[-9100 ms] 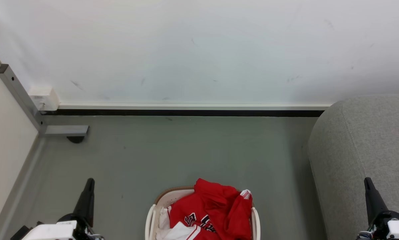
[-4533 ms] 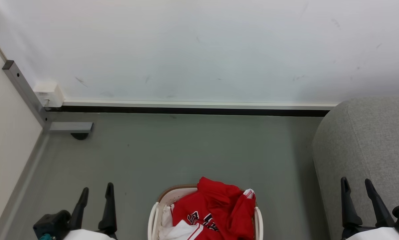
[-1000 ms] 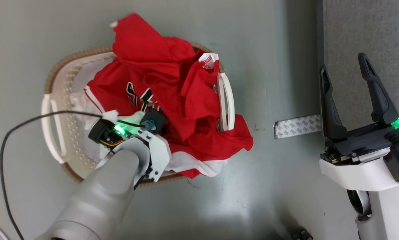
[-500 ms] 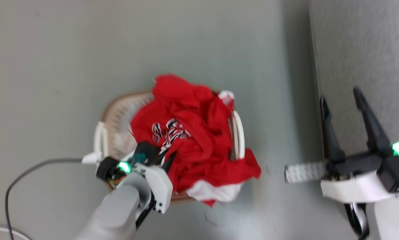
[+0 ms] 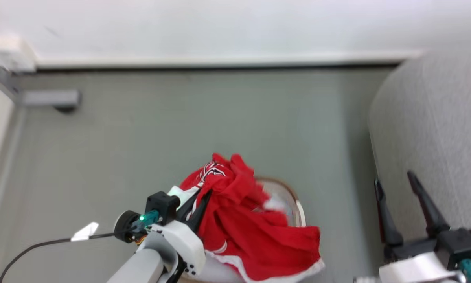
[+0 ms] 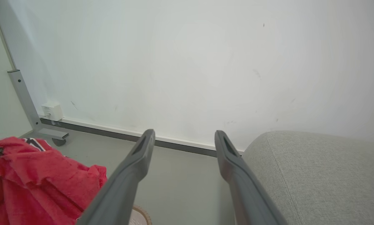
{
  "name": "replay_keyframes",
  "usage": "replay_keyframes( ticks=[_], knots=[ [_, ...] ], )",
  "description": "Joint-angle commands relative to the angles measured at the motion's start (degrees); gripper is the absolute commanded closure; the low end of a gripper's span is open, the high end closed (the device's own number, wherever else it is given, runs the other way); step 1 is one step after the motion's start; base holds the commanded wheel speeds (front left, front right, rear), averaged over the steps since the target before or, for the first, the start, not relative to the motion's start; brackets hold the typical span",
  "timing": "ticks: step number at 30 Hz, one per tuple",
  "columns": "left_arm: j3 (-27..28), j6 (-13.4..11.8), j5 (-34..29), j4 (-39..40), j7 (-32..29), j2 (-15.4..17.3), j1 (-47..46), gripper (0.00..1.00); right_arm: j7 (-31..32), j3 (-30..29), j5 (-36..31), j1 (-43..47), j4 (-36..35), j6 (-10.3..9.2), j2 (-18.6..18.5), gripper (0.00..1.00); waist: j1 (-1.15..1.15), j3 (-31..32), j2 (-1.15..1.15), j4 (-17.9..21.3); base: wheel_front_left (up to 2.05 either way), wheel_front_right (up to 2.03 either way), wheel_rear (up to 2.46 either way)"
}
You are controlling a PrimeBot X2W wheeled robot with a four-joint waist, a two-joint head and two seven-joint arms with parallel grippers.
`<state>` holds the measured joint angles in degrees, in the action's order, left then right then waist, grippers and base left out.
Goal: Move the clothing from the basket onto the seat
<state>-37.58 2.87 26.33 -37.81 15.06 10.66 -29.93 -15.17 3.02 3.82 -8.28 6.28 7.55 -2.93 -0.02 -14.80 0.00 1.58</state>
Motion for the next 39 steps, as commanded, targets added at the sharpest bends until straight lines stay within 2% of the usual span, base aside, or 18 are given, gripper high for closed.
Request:
replay_keyframes(
  ticks=[1,12,19,24,27,35,39],
  knots=[
    [0.26,-0.67,0.53,2.23,-0.31,1.18,1.51,1.0,0.03,-0.08,0.77,1.88,0.49,-0.12,-0.08,0.0,0.02,6.21,0.0,-2.0,0.0,0.0,0.0],
    [1.56,-5.09,1.5,20.72,-7.74,7.6,6.63,1.0,0.03,1.83,1.1,8.0,1.77,-0.12,-0.03,0.0,0.02,14.33,0.0,-1.07,0.0,0.0,0.0],
    [2.81,-6.96,1.48,28.54,-12.42,11.59,6.54,1.0,0.04,5.05,2.11,8.37,0.85,-0.12,-0.37,0.0,0.02,15.08,0.0,-0.3,0.0,0.0,0.0],
    [3.12,-7.94,1.23,31.83,-14.39,13.03,6.3,1.0,0.04,7.49,2.49,7.58,0.15,-0.12,-1.78,0.0,0.02,14.92,0.0,0.1,0.0,0.0,0.0],
    [2.99,-8.05,1.46,33.32,-15.0,13.23,6.18,1.0,0.03,12.1,5.03,7.05,-0.45,-0.12,-4.0,0.0,0.02,14.74,0.0,0.3,0.0,0.0,0.0],
    [2.32,-8.0,0.72,35.96,-16.21,13.65,5.03,1.0,0.03,27.68,5.43,0.04,-0.86,-0.13,-16.2,0.0,0.02,13.75,0.0,0.69,0.0,0.0,0.0],
    [1.78,-7.89,0.52,36.39,-16.78,13.49,4.25,1.0,0.04,33.63,5.86,-5.34,0.14,-0.12,-18.4,0.0,0.02,13.97,0.0,0.41,0.0,0.0,0.0]
  ],
)
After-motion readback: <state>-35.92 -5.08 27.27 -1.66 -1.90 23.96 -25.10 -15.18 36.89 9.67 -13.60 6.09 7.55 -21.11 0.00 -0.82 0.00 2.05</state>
